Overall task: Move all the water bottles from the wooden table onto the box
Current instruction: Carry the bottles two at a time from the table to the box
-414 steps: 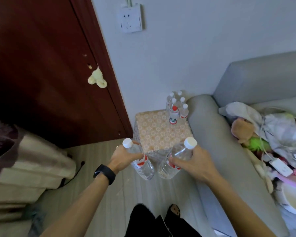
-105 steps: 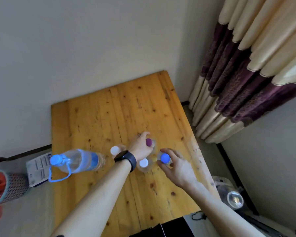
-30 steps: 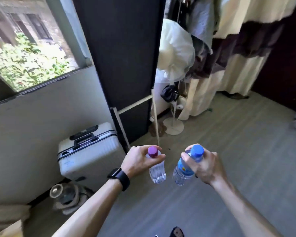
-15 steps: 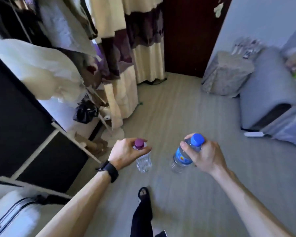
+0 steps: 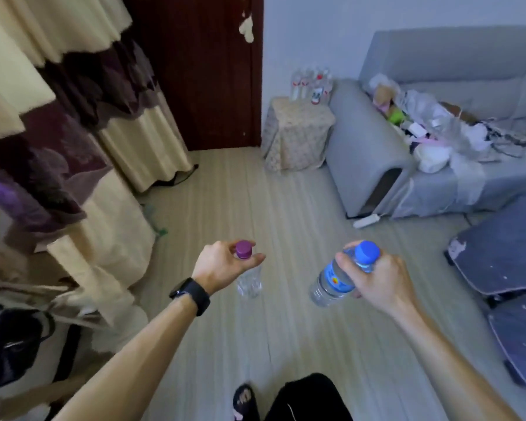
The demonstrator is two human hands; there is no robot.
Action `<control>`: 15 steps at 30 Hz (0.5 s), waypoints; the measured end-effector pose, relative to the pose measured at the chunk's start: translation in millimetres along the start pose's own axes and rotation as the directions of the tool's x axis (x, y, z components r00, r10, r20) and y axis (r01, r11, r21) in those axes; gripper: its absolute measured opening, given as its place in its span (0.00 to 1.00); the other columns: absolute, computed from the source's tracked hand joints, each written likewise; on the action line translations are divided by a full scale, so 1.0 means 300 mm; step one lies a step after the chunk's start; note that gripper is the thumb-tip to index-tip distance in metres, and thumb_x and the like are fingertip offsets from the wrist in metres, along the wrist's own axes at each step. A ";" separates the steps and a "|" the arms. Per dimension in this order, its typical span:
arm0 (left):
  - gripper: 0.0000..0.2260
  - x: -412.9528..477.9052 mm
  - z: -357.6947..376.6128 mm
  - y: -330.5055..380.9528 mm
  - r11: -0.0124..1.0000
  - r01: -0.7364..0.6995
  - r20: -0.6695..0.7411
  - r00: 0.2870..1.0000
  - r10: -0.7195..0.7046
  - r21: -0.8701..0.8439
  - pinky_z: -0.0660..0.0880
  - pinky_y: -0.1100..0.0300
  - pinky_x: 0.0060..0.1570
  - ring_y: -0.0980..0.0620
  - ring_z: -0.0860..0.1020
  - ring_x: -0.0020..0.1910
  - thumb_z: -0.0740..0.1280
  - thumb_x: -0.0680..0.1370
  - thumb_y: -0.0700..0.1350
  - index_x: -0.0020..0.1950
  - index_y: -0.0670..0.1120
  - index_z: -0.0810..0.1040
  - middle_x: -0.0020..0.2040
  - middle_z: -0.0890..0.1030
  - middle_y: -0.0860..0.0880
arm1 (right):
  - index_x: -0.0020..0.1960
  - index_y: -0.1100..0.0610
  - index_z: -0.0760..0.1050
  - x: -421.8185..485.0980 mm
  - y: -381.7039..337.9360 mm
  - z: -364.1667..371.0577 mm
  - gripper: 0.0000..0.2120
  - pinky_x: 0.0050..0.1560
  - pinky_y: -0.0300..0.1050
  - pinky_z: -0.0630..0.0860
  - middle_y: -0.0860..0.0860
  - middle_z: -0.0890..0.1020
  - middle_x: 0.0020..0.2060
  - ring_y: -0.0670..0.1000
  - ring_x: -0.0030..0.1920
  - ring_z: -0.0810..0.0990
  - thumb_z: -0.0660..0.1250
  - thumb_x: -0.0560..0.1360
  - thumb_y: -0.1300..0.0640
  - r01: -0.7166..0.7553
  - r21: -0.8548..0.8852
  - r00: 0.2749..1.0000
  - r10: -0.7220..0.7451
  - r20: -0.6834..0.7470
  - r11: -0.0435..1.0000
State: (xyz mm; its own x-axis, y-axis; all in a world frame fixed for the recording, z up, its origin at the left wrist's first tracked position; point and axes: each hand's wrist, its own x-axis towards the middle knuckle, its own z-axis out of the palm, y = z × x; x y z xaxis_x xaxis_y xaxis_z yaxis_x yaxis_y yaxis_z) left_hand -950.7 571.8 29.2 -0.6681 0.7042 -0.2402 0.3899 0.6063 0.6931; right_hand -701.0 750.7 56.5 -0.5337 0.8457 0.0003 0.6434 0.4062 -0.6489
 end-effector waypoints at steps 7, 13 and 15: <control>0.23 0.489 0.072 0.168 1.000 -0.018 0.049 0.999 0.019 -0.006 0.79 0.64 0.50 0.62 0.81 0.47 0.72 0.67 0.70 0.55 0.60 0.83 0.44 0.83 0.63 | 0.46 0.52 0.82 0.426 0.069 -0.021 0.34 0.50 0.49 0.80 0.48 0.80 0.20 0.49 0.38 0.85 0.56 0.63 0.25 -0.149 -0.006 0.988 0.149 0.038 0.989; 0.23 0.917 0.129 0.355 1.000 0.012 0.024 1.000 -0.013 0.020 0.80 0.60 0.52 0.61 0.81 0.47 0.72 0.67 0.70 0.56 0.59 0.83 0.44 0.83 0.63 | 0.46 0.44 0.79 0.918 0.144 -0.047 0.22 0.47 0.51 0.81 0.48 0.83 0.28 0.50 0.35 0.85 0.62 0.65 0.28 -0.109 0.065 0.994 0.107 0.037 0.992; 0.22 1.040 0.136 0.429 0.999 0.028 -0.003 1.000 -0.028 0.015 0.80 0.59 0.52 0.60 0.81 0.47 0.72 0.68 0.69 0.56 0.59 0.82 0.45 0.83 0.62 | 0.47 0.42 0.77 1.075 0.152 -0.066 0.21 0.47 0.52 0.81 0.50 0.84 0.31 0.54 0.37 0.85 0.63 0.66 0.28 -0.081 0.072 0.996 0.079 0.029 0.994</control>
State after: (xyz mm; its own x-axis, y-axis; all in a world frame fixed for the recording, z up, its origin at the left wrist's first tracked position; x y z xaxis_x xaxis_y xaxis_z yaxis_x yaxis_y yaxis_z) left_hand -1083.2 884.5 15.7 -0.6811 0.6855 -0.2573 0.3805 0.6316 0.6755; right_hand -833.1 1048.7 42.0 -0.4972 0.8645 -0.0735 0.6430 0.3103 -0.7002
